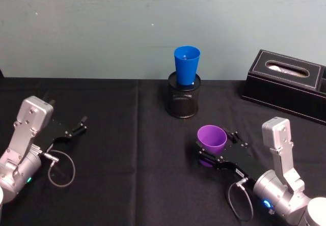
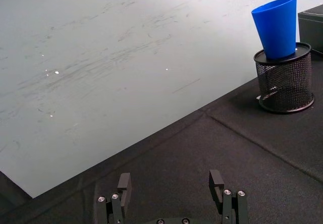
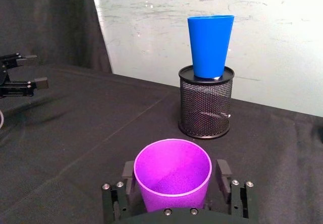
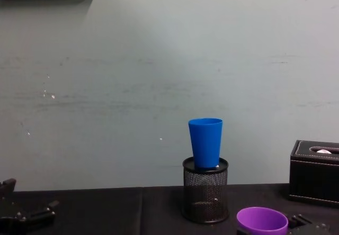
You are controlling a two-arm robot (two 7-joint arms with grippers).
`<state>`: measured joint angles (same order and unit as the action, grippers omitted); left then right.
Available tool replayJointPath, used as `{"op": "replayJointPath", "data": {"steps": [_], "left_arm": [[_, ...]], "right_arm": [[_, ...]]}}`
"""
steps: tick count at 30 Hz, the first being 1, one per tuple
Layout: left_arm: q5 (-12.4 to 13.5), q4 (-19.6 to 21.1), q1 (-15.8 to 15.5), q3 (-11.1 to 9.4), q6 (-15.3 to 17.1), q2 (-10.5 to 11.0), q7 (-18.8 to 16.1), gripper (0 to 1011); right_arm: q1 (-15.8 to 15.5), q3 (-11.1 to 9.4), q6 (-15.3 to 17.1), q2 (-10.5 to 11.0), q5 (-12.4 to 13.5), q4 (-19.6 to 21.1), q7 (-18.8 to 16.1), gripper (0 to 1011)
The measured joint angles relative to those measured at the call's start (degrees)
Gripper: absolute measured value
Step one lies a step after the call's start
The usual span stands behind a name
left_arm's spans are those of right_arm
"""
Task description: Pick up one cup with a gripper and tap it against the other cup.
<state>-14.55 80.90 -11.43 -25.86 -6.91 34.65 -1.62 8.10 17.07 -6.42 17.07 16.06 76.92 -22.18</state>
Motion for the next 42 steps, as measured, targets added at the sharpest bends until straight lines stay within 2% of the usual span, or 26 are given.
{"op": "replayJointPath", "data": {"steps": [2,12,26,33,36,42], "left_arm": [[0.0,0.0,0.0,0.0,0.0,0.0,0.0,1011],[0.0,0.0,0.0,0.0,0.0,0.0,0.0,1011],[0.0,0.0,0.0,0.0,0.0,0.0,0.0,1012],[0.0,0.0,0.0,0.0,0.0,0.0,0.0,1011],[0.0,0.0,0.0,0.0,0.0,0.0,0.0,1011],[0.0,0.0,0.0,0.0,0.0,0.0,0.0,1011]], "right_arm": [[0.0,0.0,0.0,0.0,0.0,0.0,0.0,1003],[0.0,0.0,0.0,0.0,0.0,0.1,0.1,1003],[-0.8,-0.5,-5.8,-0.2,-0.5,0.1,-0.6,1003],[-1.1,-1.3,-10.1,-0.5,1.8,-0.6,-3.1,1003],[-1.1,-1.4,-11.5,-0.6,2.0,-0.7,-3.6,1003],[-1.1,-1.5,-12.3,-0.7,2.1,-0.9,-3.9,1003]]}}
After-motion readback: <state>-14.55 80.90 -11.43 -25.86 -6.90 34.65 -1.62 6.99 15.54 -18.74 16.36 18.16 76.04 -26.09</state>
